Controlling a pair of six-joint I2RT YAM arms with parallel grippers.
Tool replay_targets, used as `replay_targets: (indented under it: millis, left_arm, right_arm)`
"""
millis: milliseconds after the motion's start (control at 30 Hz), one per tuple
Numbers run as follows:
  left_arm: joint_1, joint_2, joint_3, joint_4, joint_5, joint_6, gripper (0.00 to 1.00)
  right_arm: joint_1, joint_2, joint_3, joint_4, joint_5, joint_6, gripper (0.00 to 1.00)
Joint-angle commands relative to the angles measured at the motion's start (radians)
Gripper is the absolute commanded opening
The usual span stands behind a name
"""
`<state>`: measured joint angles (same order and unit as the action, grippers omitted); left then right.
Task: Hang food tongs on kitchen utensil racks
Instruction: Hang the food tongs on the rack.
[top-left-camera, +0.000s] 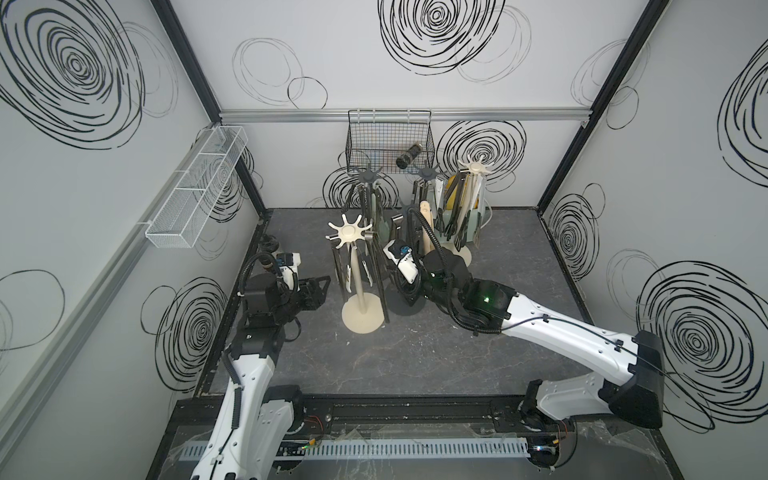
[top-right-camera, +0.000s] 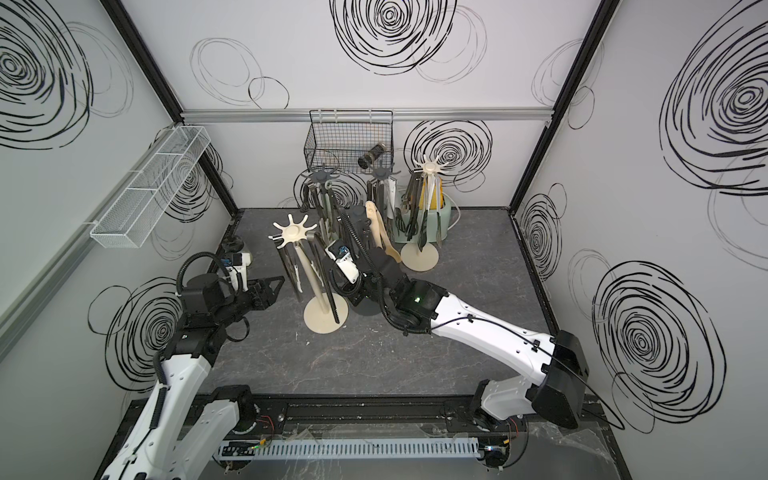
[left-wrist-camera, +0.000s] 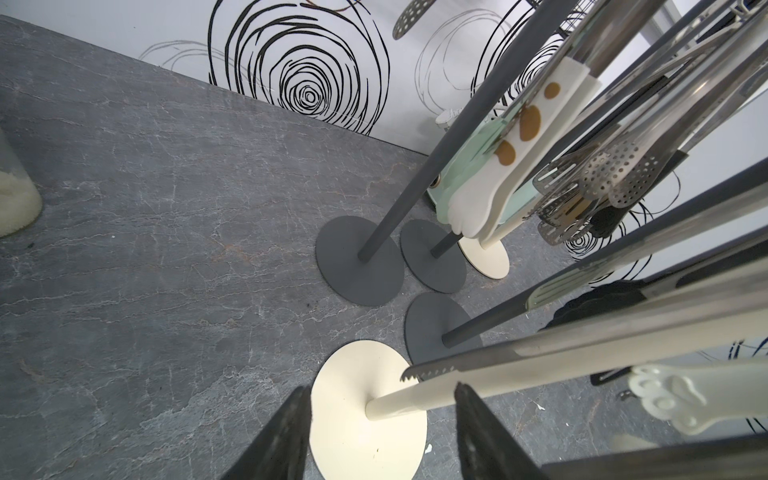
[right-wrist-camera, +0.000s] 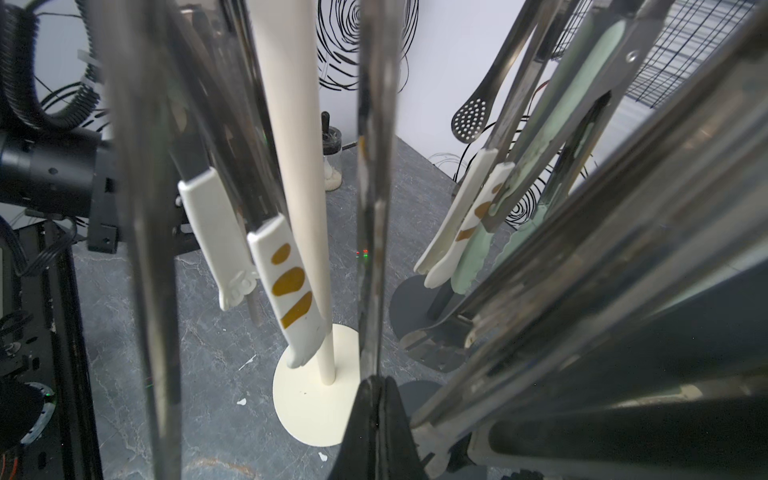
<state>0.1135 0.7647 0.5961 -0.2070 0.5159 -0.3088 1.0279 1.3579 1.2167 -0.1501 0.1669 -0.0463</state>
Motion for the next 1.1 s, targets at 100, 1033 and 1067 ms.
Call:
replay_targets:
  millis: [100, 1033, 1067]
  left_arm:
    - [-0.002, -0.007, -0.007, 0.050, 0.012, -0.009, 0.59]
    - [-0.003, -0.005, -0.007, 0.051, 0.012, -0.009, 0.59]
    - [-0.002, -0.005, -0.007, 0.051, 0.012, -0.009, 0.59]
  right_arm:
    - [-0.005, -0.039, 0.042, 0.035, 0.008, -0.007, 0.00]
    - [-0.006, 0.060, 0.067, -0.007, -0.065, 0.013, 0.00]
    - [-0.007, 0.065, 0.066, -0.008, -0.064, 0.013, 0.00]
